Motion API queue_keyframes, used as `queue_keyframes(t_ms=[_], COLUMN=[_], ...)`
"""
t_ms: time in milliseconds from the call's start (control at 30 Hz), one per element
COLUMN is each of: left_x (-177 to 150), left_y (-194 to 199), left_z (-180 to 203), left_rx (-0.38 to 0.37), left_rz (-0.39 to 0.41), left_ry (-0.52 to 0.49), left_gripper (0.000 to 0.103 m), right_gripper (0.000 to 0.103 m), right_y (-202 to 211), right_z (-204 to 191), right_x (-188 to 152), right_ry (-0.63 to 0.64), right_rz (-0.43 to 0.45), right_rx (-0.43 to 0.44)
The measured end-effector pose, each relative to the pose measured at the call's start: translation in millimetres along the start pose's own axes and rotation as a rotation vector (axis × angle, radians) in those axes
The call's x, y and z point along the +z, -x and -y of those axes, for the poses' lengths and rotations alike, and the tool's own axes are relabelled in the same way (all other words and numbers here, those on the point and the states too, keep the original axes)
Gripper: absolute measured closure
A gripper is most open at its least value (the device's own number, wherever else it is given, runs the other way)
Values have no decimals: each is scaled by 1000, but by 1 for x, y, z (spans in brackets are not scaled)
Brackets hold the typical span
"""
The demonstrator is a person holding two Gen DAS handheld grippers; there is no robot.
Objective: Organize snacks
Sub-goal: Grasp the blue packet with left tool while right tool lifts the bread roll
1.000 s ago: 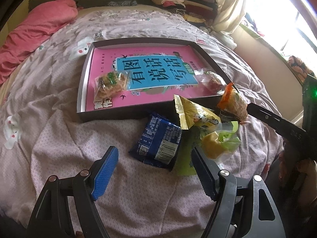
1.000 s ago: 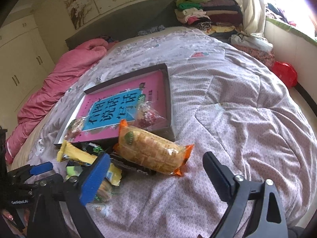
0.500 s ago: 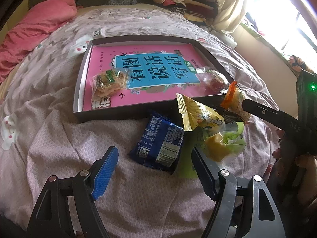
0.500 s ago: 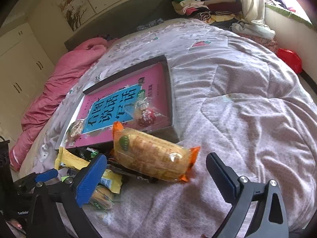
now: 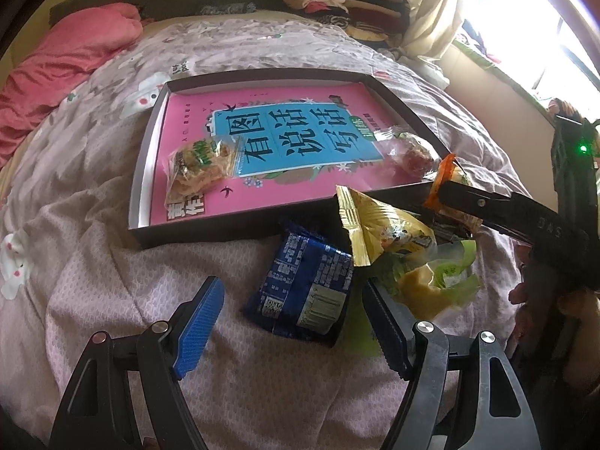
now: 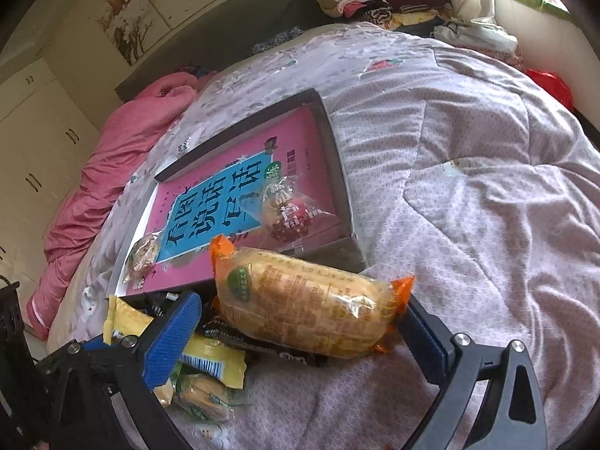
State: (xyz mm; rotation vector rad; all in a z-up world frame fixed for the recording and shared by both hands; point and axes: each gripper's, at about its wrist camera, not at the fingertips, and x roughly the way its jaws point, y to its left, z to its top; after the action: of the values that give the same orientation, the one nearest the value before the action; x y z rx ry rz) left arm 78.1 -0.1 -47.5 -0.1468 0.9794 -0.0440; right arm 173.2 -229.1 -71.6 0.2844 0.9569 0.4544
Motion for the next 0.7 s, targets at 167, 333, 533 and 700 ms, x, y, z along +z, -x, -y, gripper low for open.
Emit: queue_keyframes(t_ms=[167,333,533,700], left_x=[1,2,4,4], left_y=[-5,-11,-18,-27], left_z=[1,3,5,7], left_rx=[-4,0,12,20], left_rz=[-8,-16,-21,-30], left_ry=[-8,-15,-26,-38], left_gripper=[26,26,26,26], right_gripper=[2,9,15,18], right_y=[-6,-7,-4,1], right_z=[-2,-3,-7,-13], right_x=[1,0,-1,0], right_ry=[-3,8,37,69], right_rz=[-1,6,13,34], right_rx=[-17,-21,-15,-13])
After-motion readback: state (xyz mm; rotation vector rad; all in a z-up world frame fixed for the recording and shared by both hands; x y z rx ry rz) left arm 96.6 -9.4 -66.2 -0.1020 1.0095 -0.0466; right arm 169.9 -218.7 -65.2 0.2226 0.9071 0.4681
